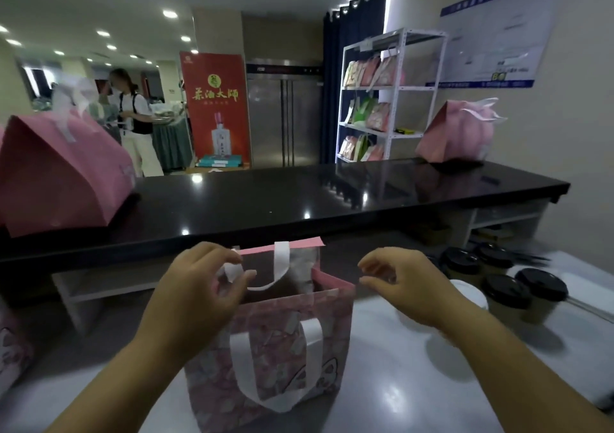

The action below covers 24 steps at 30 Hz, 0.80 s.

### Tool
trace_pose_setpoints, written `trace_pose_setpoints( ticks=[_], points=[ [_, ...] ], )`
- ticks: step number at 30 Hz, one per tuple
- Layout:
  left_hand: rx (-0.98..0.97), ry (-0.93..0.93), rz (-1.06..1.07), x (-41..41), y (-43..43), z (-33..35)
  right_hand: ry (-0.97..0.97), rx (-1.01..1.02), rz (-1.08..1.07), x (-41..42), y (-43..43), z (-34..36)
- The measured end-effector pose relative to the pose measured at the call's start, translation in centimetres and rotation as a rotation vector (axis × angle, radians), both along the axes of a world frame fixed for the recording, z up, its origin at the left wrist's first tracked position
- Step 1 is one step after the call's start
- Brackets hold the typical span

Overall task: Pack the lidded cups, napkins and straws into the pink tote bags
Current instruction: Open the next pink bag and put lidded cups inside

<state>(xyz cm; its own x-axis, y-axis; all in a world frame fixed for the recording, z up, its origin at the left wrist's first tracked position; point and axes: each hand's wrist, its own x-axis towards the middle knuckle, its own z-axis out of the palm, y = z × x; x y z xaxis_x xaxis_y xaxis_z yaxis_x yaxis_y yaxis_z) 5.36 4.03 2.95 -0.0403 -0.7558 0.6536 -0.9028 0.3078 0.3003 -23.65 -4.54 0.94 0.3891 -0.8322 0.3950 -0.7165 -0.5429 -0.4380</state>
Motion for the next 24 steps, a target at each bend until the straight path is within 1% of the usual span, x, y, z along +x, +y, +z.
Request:
trace_pose_setpoints(
  ticks=[4, 9, 13, 16, 19, 24],
  points=[
    [0.016, -0.084, -0.152, -5.1, -0.7, 2.2, 0.048, 0.036, 0.018, -4.1, -0.1, -0.5],
    [0.069, -0.195, -0.268, -12.9, -4.2, 1.4, 0.235, 0.164, -0.037, -10.8, -2.4, -2.0],
    [0.154, -0.296, -0.247, -18.3, -8.2, -1.6, 0.392, 0.163, -0.143, -15.8, -5.2, -3.2],
    [0.243, -0.330, -0.195, -21.3, -10.7, -4.0, 0.499, 0.201, -0.211, -18.5, -7.6, -4.3],
    [0.319, -0.347, -0.155, -23.5, -12.3, -6.1, 0.575, 0.208, -0.194, -19.9, -9.6, -5.5],
    [0.428, -0.319, -0.111, -25.5, -13.0, -8.6, 0.658, 0.266, -0.115, -19.9, -11.7, -7.7]
  ],
)
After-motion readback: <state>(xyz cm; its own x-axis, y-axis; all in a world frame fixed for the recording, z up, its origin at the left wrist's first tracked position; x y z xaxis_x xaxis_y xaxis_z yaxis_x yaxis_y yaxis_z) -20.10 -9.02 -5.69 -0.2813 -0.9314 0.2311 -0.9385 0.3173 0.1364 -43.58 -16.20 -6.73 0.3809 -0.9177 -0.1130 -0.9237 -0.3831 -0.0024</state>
